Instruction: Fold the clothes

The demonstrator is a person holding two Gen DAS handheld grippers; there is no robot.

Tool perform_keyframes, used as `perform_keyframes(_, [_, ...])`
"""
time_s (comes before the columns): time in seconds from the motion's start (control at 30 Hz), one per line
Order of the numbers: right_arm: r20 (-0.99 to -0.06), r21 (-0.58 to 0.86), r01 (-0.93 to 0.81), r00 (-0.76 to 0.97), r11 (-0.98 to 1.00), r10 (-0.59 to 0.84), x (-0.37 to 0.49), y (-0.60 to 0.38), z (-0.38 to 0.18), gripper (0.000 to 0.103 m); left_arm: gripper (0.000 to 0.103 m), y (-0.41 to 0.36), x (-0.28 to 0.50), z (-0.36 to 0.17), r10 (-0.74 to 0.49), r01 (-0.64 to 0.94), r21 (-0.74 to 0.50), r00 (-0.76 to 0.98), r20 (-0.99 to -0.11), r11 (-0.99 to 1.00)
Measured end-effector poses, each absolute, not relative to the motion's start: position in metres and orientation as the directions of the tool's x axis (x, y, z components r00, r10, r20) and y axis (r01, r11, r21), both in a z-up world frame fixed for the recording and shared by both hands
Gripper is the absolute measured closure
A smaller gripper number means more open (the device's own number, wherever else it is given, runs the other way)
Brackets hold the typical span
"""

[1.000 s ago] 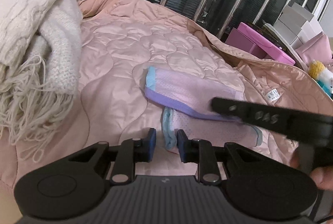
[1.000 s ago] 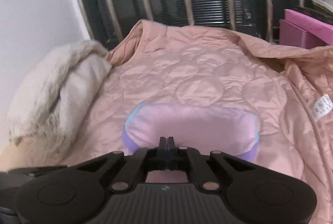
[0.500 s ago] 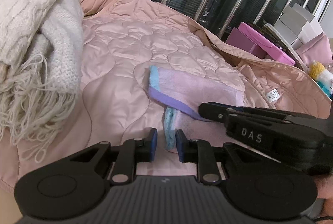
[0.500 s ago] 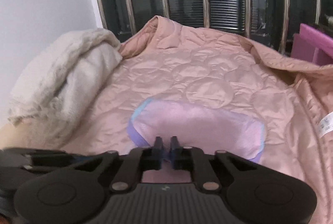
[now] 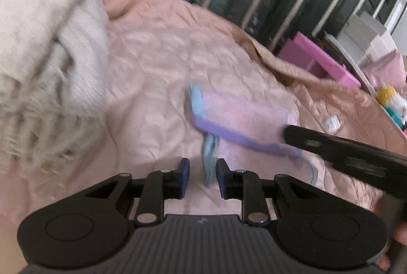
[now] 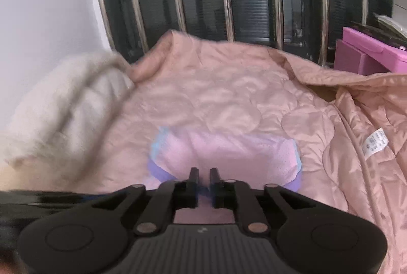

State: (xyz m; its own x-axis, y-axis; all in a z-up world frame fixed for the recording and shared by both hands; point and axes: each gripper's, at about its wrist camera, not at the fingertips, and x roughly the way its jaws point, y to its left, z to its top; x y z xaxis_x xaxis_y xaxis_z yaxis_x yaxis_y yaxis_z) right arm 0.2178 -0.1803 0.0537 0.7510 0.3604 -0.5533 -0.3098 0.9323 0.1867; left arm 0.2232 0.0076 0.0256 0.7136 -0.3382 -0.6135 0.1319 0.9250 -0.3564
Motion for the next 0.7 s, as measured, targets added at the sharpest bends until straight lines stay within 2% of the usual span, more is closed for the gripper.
perform_keyframes(0.07, [-0.511,0.212,-0.300,0.778,0.930,0.367,0.194,-0.192,0.072,0.089,0.069,0.016,0.215,0.042,-0.330,0.131,-0.362,0.753,-0.570,0.923])
perform_keyframes(0.17, [-0.468,0.222,-0.273,0.812,0.936,0.348,0.149,-0.211,0.098,0.086,0.066,0.030,0.194,0.064,-0.320,0.100,-0.397,0.781,-0.537,0.912])
perform_keyframes(0.23, [-0.458,0.200,-0.266,0.826,0.943,0.330,0.117,-0.220,0.110,0.069,0.062,0.031,0.168,0.079,-0.306,0.109,-0.368,0.787,-0.536,0.923])
perform_keyframes(0.3, [-0.451,0.181,-0.255,0.837,0.950,0.310,0.088,-0.227,0.119,0.063,0.045,0.030,0.126,0.091,-0.275,0.118,-0.312,0.806,-0.524,0.943])
perform_keyframes(0.37, [-0.439,0.194,-0.251,0.842,0.948,0.313,0.056,-0.234,0.122,0.061,0.012,0.029,0.080,0.099,-0.236,0.118,-0.255,0.829,-0.506,0.960])
perform_keyframes(0.43, [-0.440,0.221,-0.255,0.836,0.941,0.330,0.026,-0.240,0.119,0.051,0.000,0.030,0.031,0.097,-0.205,0.119,-0.201,0.847,-0.490,0.972])
perform_keyframes(0.47, [-0.446,0.210,-0.262,0.832,0.942,0.331,0.010,-0.238,0.114,0.047,0.000,0.030,0.009,0.095,-0.184,0.112,-0.173,0.854,-0.487,0.979])
perform_keyframes(0.63, [-0.463,0.101,-0.273,0.838,0.957,0.288,-0.060,-0.222,0.080,0.012,0.000,0.026,-0.058,0.061,-0.015,0.007,-0.017,0.858,-0.514,1.000])
perform_keyframes(0.7, [-0.470,0.076,-0.245,0.846,0.967,0.251,-0.071,-0.214,0.061,0.009,0.000,0.022,-0.064,0.046,0.020,-0.006,0.030,0.859,-0.512,1.000])
